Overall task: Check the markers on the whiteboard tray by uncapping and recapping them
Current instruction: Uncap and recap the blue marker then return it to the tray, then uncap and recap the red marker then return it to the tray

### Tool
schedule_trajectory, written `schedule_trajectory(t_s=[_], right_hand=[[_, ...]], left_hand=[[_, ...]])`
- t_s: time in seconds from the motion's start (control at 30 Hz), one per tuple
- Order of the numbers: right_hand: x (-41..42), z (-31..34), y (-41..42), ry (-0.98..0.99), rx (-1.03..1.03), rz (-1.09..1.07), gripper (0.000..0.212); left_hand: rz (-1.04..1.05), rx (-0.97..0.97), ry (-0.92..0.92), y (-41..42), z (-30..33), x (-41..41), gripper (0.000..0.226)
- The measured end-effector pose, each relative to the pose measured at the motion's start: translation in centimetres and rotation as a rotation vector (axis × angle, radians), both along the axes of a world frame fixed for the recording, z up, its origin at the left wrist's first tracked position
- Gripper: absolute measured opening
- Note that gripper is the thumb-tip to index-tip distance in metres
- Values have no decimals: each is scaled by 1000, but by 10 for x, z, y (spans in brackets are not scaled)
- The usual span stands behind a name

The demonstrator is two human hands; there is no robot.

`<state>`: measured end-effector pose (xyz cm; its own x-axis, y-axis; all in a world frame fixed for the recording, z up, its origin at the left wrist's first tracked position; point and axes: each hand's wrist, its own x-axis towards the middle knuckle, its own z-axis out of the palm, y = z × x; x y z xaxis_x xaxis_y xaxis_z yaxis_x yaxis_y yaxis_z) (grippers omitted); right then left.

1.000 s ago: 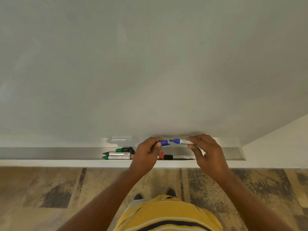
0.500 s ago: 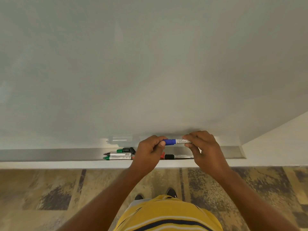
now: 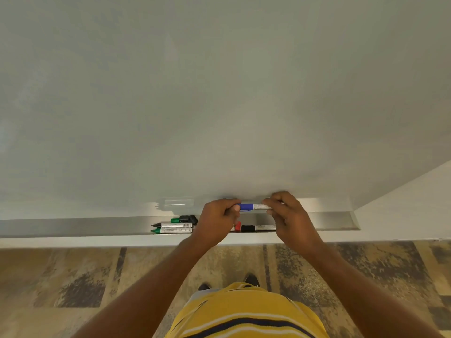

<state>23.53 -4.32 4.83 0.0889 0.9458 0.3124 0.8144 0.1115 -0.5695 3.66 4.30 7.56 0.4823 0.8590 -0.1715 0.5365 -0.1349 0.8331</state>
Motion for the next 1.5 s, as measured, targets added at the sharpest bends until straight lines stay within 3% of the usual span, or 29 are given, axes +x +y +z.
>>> schedule_trajectory(t_s=[0.23,0.57,0.9,1.03,1.17,1.5], right_hand=[[8,-62,-6,-52,-178,-211,32],[3,-85,-2,-108,-306,-238,38],[-5,-83,1,-164,-319,-224,39],[-34,-73,9,-208,-194,-82,34],[-82,-78,19,-221,-230,154,27],[-116,-88,33,-346,-372,157,34]], left_hand=[[163,72,177,-2,-49,-25,20],[-42,34,336,-31,-89,-60,19],[-36,100,358,-26,-98,-81,21],[-39,136,346,-20,-100,-87,21],[-43,137,324,-18,-100,-91,25],[-48,175,310,-13,-101,-105,24]])
